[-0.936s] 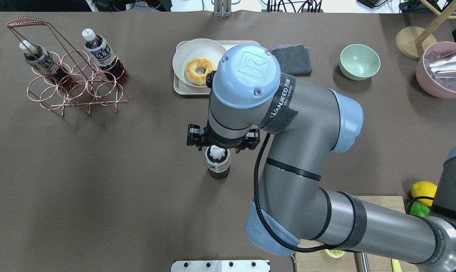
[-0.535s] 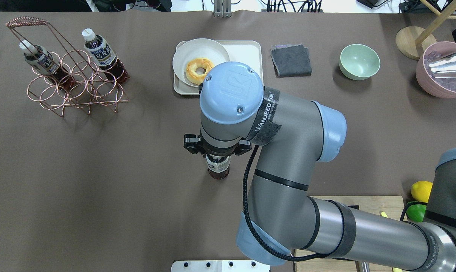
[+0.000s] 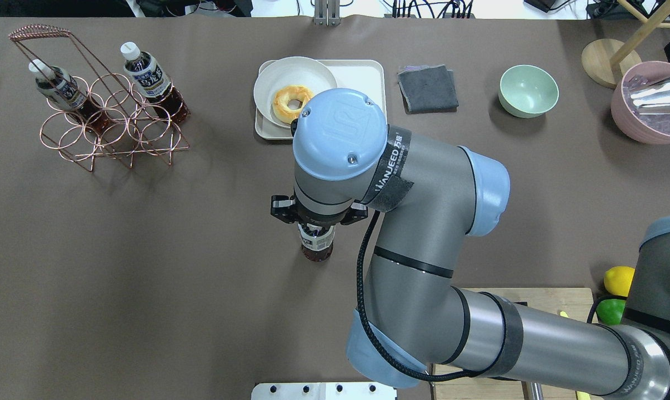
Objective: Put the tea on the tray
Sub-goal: 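Lift the bottle and carry it over the white tray beside the donut plate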
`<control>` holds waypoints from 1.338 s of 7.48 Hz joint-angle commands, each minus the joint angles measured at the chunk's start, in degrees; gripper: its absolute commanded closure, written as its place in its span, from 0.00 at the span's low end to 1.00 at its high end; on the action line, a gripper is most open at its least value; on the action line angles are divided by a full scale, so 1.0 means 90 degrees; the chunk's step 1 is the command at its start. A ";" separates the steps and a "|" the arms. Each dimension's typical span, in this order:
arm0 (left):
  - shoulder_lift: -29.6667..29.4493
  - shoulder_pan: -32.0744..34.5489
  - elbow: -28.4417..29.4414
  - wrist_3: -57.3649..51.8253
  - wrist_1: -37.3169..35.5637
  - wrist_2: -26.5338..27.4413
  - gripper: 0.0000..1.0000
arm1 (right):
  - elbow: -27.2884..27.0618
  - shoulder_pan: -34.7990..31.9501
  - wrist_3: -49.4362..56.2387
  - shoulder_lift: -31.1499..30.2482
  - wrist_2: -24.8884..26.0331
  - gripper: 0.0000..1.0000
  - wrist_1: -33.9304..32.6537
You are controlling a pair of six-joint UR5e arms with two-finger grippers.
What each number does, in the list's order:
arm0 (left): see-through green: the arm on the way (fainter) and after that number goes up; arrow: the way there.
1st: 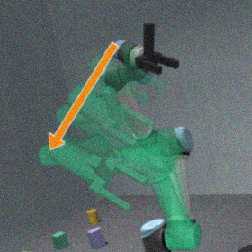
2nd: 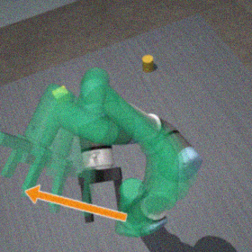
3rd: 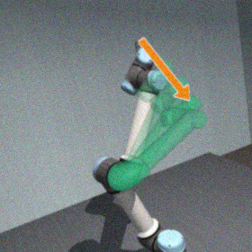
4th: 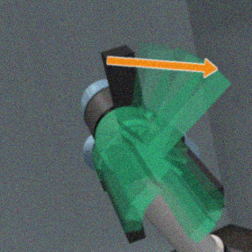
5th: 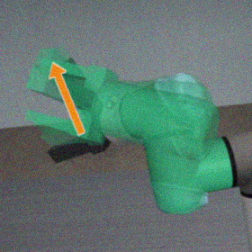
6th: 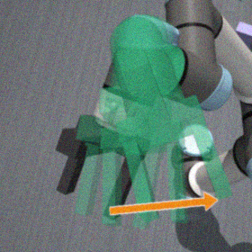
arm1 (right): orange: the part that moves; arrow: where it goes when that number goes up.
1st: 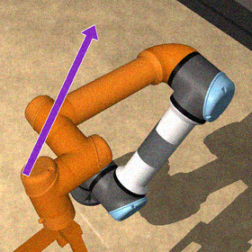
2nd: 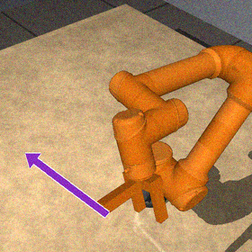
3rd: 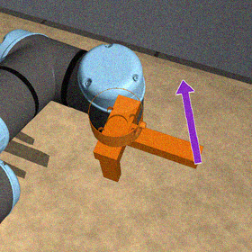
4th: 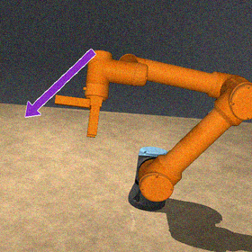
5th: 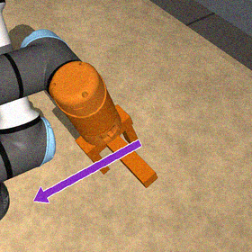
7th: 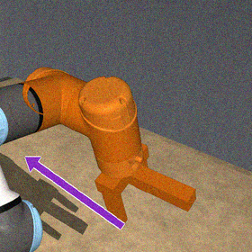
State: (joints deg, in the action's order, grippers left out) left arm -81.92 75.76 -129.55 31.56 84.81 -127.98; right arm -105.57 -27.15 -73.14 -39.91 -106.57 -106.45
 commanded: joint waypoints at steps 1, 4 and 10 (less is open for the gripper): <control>0.0000 0.0000 0.0010 0.0009 0.0000 0.0050 0.03 | 0.0494 -0.0904 0.0652 0.0495 -0.0460 1.00 -0.0182; -0.0009 0.0000 0.0058 -0.0001 0.0000 0.0069 0.03 | 0.2962 -0.1970 0.1754 0.1552 -0.0813 1.00 0.0457; -0.0078 0.0000 -0.0019 0.0321 0.0107 0.0069 0.03 | 0.5772 -0.2735 0.2668 0.1993 -0.1323 1.00 0.2443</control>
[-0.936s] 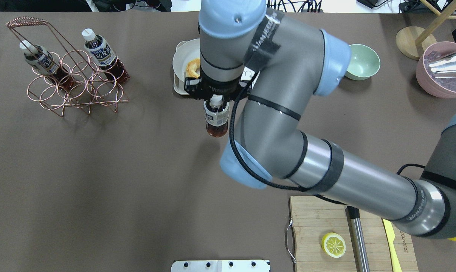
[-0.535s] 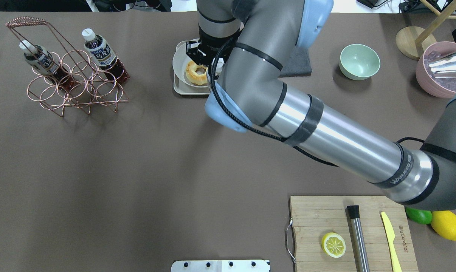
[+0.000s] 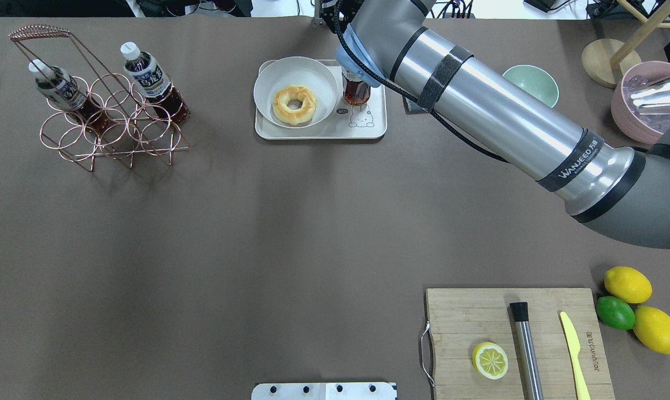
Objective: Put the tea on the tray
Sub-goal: 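Lower the bottle onto the tray and open the right gripper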
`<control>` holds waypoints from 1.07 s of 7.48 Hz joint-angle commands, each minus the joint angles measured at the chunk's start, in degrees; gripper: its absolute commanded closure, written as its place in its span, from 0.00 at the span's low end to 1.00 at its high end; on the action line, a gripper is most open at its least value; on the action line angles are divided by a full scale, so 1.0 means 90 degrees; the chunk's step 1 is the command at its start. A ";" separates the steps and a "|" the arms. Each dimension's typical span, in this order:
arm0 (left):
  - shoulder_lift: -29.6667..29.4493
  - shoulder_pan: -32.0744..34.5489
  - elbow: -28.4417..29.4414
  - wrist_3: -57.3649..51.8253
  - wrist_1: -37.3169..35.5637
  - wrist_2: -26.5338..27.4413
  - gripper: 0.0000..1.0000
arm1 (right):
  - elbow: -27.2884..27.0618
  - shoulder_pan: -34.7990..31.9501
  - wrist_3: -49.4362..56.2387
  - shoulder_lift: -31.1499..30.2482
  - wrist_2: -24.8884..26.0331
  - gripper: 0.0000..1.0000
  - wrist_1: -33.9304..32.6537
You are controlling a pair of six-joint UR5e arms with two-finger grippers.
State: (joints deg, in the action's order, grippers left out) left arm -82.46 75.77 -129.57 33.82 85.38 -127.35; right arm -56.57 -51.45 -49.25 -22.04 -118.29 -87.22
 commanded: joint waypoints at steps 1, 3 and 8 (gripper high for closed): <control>-0.0037 0.0000 -0.0027 0.0071 0.0055 0.0000 0.03 | 0.0358 -0.0035 0.0033 -0.0031 -0.0021 1.00 0.0306; -0.0076 0.0000 -0.0017 0.0080 0.0055 0.0000 0.03 | 0.0339 -0.0035 0.0013 -0.0032 -0.0156 1.00 0.0306; -0.0096 -0.0010 0.0002 0.0080 0.0055 0.0000 0.03 | -0.0352 -0.0249 0.0179 -0.0382 -0.0585 0.00 0.0277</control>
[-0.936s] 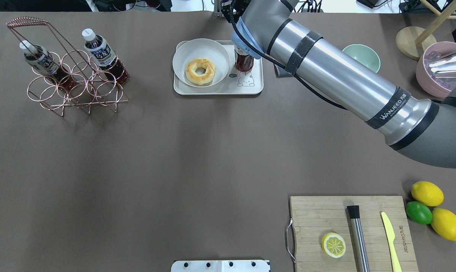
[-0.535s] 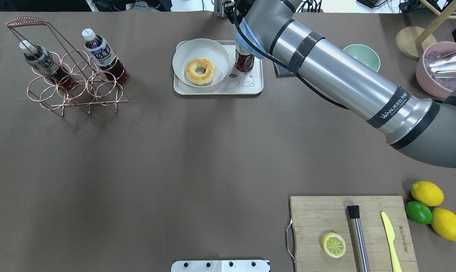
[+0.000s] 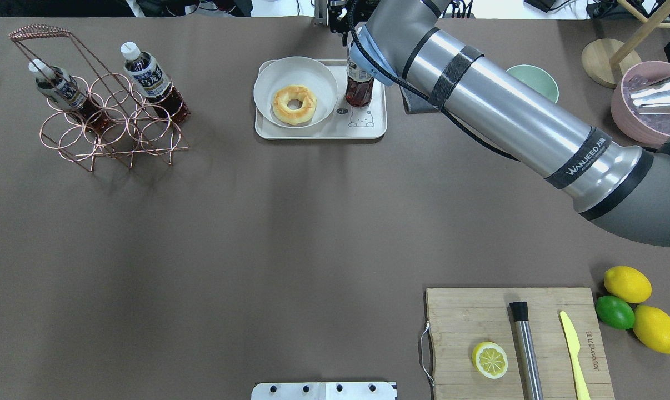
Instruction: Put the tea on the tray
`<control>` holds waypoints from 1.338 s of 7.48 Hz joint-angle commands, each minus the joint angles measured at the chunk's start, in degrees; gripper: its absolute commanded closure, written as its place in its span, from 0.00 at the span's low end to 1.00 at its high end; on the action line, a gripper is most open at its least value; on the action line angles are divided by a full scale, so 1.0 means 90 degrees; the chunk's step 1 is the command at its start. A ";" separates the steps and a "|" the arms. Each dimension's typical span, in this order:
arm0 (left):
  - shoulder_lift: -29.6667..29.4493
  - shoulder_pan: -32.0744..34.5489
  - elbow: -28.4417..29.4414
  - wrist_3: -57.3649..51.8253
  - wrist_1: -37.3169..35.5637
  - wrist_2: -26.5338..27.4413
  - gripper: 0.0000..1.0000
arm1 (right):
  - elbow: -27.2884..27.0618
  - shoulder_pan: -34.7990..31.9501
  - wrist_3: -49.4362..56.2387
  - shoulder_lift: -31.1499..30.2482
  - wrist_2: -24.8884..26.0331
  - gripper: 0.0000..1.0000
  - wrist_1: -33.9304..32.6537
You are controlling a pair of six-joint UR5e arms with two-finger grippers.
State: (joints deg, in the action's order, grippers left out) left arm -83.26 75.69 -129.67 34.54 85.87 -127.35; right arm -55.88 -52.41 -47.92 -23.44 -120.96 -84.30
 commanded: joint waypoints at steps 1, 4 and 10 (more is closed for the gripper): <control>-0.0036 -0.0012 0.0023 0.0000 0.0000 0.0000 0.03 | -0.0780 -0.0192 0.0031 -0.0450 -0.0358 0.00 -0.0057; -0.0133 -0.0022 0.0082 -0.0010 0.0000 0.0000 0.03 | -0.3255 -0.0552 0.0603 -0.1989 -0.0553 0.00 -0.1438; -0.0085 0.0806 0.1037 -0.2348 -0.0078 -0.0107 0.03 | -0.5033 -0.3175 0.5852 -0.5898 -0.1013 0.00 -0.2274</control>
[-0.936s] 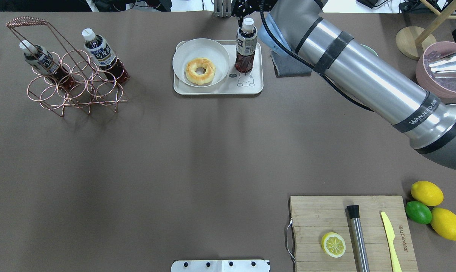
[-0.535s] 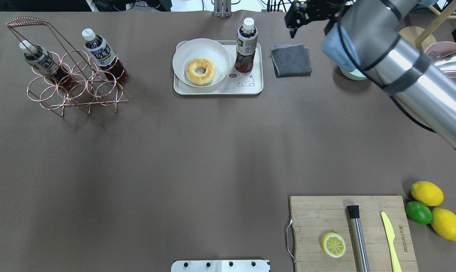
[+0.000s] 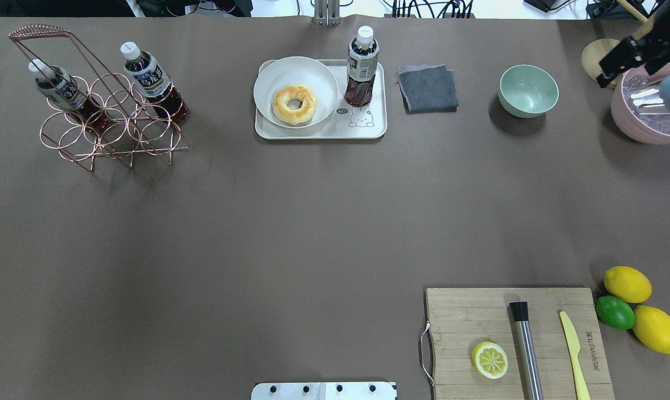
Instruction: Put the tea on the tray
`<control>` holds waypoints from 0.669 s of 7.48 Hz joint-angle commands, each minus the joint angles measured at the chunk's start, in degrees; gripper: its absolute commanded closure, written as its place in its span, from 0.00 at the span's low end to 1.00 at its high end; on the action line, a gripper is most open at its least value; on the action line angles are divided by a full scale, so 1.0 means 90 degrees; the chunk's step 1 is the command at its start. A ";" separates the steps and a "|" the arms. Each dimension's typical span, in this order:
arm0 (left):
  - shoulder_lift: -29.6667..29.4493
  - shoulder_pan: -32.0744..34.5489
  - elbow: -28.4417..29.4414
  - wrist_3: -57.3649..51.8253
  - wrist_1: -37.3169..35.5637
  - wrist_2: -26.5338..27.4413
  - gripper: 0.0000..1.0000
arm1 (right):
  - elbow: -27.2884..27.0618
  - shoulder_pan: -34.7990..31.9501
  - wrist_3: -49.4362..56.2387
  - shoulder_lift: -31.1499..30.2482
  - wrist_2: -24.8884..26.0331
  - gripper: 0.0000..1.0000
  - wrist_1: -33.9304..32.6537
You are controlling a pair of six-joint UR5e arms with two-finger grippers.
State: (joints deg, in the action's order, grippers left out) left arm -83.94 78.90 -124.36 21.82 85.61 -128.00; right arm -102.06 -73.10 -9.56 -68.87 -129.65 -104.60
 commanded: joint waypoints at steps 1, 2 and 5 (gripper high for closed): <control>-0.0019 0.0452 0.0478 -0.0969 -0.0059 -0.0162 0.03 | 0.0119 -0.1288 0.2160 -0.1221 -0.0048 0.00 -0.0019; 0.0029 0.0461 0.0507 -0.0873 -0.0098 -0.0376 0.03 | 0.0110 -0.1650 0.2494 -0.1535 -0.0183 0.00 -0.0009; 0.0371 0.0490 0.0586 -0.0569 0.0135 -0.0515 0.02 | 0.0081 -0.2034 0.2800 -0.2055 -0.0575 0.00 0.0118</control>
State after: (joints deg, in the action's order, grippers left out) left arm -82.35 82.99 -119.62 16.25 85.34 -132.41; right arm -101.29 -89.79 14.44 -85.55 -133.93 -103.89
